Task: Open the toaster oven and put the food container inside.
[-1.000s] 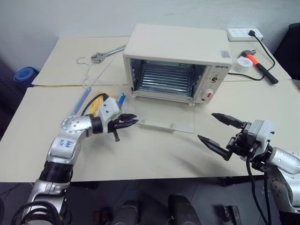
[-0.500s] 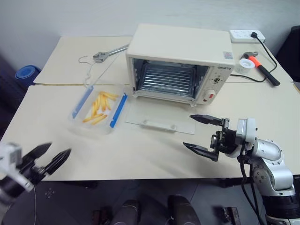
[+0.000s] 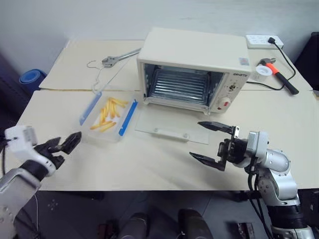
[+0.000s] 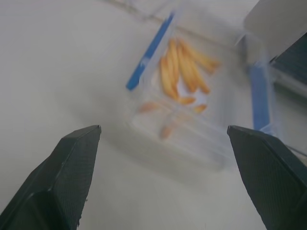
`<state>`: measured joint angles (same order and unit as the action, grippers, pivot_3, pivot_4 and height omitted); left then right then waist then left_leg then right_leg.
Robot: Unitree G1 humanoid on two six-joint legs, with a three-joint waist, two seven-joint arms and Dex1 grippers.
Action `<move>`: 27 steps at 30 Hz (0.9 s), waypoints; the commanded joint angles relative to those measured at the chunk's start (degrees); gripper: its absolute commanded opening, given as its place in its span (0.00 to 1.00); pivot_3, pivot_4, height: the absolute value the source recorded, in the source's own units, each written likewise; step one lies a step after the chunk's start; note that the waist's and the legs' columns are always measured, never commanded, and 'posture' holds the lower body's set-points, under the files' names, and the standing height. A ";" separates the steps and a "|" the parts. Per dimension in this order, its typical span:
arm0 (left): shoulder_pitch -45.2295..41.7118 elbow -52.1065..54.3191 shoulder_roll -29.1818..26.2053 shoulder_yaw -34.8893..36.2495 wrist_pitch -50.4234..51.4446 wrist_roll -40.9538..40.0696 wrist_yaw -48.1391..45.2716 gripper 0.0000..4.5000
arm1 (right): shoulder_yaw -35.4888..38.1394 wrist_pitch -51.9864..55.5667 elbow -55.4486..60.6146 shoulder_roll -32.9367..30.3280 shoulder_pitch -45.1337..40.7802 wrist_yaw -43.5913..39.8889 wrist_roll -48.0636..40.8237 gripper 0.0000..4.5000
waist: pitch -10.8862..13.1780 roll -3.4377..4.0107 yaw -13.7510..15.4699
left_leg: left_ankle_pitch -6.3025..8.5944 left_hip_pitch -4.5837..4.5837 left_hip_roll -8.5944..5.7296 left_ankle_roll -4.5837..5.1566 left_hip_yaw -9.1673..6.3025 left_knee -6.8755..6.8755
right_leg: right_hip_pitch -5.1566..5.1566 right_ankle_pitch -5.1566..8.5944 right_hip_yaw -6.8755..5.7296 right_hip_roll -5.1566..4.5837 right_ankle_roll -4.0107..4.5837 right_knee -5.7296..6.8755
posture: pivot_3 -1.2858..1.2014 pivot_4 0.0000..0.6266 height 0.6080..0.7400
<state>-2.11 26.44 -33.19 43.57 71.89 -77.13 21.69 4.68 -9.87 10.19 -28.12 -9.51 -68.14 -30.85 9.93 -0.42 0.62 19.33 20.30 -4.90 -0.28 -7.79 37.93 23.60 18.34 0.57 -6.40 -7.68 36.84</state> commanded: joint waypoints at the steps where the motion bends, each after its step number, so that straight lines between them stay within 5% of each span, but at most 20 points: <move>1: -4.28 -3.47 -2.41 -3.17 -4.79 -14.42 15.34 1.00 | 0.06 -1.47 0.47 -0.10 0.11 0.06 0.10 1.00 | 0.00 -0.02 0.03 | 0.02 0.00 0.01 -0.04 0.00 0.05 | 0.04 0.01 -0.02 0.01 0.02 -0.07 | 0.52 0.24 1.00; 9: -8.32 -11.43 -6.83 -14.81 -9.43 -17.39 22.63 1.00 | -1.03 -2.36 0.13 0.79 -0.03 1.67 1.58 1.00 | 0.00 -0.01 0.01 | 0.03 -0.02 -0.02 -0.06 0.04 0.03 | 0.07 0.06 0.02 0.05 0.10 -0.14 | 0.52 0.24 1.00; 13: -11.27 -16.35 -6.05 -16.52 -12.93 -13.60 22.76 0.86 | -1.42 -2.15 0.64 0.98 -0.31 3.16 2.14 1.00 | -0.01 0.01 -0.09 | 0.03 -0.03 -0.05 -0.06 0.06 0.04 | 0.08 0.06 0.04 0.05 0.11 -0.12 | 0.52 0.24 1.00; 19: -15.60 -21.31 -6.06 -16.88 -14.82 -12.25 22.00 0.51 | -2.00 -2.31 1.39 0.92 -0.56 5.11 3.25 1.00 | -0.01 0.01 -0.29 | 0.03 -0.02 -0.04 -0.06 0.08 0.03 | 0.11 0.06 0.05 0.06 0.11 -0.08 | 0.52 0.24 1.00; 27: -19.93 -27.74 -13.05 -16.34 -11.58 -7.66 16.33 0.06 | -2.34 -2.28 1.94 0.92 -0.54 6.98 4.44 1.00 | -0.01 0.00 -0.58 | 0.03 0.00 -0.04 -0.06 0.06 0.02 | 0.15 0.06 0.04 0.06 0.11 -0.07 | 0.52 0.24 1.00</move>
<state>-20.51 -0.94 -44.12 25.90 59.68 -86.01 40.30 2.46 -11.31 9.45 -27.33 -9.85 -61.75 -26.21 9.92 -0.42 0.04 19.36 20.29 -4.95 -0.35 -7.73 37.94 23.76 18.41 0.62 -6.34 -7.56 36.78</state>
